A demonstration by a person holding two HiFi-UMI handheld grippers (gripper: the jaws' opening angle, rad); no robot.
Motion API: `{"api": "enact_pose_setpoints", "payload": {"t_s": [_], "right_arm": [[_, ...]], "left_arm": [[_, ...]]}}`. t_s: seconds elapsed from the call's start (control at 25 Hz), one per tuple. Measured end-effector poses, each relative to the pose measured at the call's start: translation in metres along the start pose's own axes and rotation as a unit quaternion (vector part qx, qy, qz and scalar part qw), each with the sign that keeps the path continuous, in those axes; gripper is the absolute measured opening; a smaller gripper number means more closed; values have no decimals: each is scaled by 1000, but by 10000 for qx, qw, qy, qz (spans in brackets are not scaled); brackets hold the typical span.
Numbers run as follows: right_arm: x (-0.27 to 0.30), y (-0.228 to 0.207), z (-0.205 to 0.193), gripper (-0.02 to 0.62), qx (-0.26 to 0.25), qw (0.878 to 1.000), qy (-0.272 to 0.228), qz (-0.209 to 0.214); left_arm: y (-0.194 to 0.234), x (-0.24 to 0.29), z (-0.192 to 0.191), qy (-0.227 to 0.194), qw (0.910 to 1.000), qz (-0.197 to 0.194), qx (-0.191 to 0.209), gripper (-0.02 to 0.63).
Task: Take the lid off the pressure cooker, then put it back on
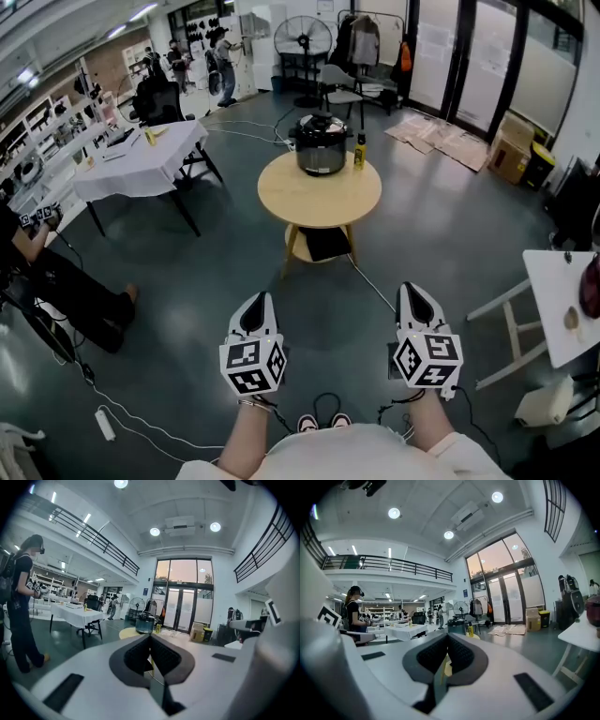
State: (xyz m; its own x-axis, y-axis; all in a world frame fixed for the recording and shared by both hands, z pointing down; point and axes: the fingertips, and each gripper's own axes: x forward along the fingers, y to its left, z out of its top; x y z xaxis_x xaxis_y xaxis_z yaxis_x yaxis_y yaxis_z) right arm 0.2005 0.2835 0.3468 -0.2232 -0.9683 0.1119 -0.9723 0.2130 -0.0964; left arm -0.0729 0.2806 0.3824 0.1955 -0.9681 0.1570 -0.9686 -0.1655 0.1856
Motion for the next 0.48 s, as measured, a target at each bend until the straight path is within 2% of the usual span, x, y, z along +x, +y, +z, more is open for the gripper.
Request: {"api": "enact_pose_setpoints", "payload": {"t_s": [0.16, 0.48], "right_arm": [[-4, 2, 7, 4, -7, 9999, -70, 96], [-2, 12, 3, 77, -3, 9995, -101, 297]], "left_arm": [[-1, -6, 1, -11, 10000, 41, -13, -6], [7, -13, -3, -28, 9999, 157, -52, -6]]}}
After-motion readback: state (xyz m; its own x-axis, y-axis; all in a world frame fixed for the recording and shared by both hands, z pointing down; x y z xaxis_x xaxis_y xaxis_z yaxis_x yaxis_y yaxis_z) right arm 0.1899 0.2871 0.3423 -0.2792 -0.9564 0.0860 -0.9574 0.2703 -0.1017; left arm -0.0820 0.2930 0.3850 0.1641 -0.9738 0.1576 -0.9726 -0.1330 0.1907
